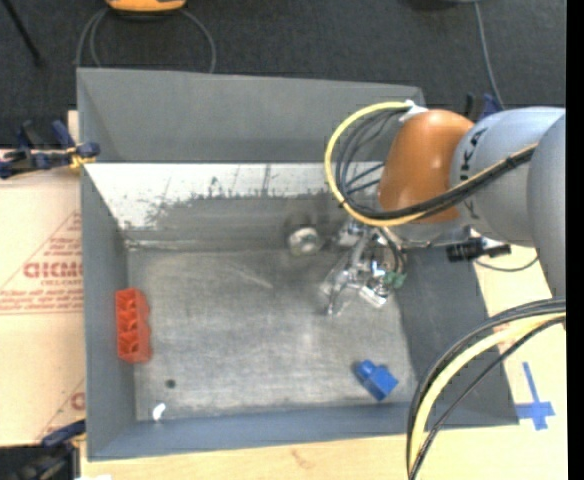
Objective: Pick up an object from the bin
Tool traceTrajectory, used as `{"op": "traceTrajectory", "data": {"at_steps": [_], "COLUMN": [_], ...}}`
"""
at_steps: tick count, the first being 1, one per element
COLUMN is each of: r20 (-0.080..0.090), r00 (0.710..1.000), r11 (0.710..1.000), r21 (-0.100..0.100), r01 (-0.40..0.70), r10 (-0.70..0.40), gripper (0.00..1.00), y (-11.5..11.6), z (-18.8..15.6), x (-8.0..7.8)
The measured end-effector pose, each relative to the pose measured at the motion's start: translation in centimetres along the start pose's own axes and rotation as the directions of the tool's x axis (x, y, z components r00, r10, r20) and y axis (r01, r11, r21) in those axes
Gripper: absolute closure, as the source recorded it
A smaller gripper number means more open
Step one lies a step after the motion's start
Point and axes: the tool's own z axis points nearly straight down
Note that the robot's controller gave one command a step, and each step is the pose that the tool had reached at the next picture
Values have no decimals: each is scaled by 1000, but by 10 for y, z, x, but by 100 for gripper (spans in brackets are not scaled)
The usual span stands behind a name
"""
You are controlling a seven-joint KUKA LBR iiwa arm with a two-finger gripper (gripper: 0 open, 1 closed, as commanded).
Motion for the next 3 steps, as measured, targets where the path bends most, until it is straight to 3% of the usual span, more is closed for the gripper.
{"op": "traceTrajectory", "data": {"at_steps": [1, 2, 3], "r20": [-24, -24, -25], "r00": [949, 949, 938], "r11": [950, 949, 939], "r21": [-1, -3, 0], "r01": [313, 314, 345], "r10": [-313, -314, -345], "gripper": [0, 100, 100], "y": [-42, -40, -49], "z": [1, 1, -140], "x": [9, 9, -20]}}
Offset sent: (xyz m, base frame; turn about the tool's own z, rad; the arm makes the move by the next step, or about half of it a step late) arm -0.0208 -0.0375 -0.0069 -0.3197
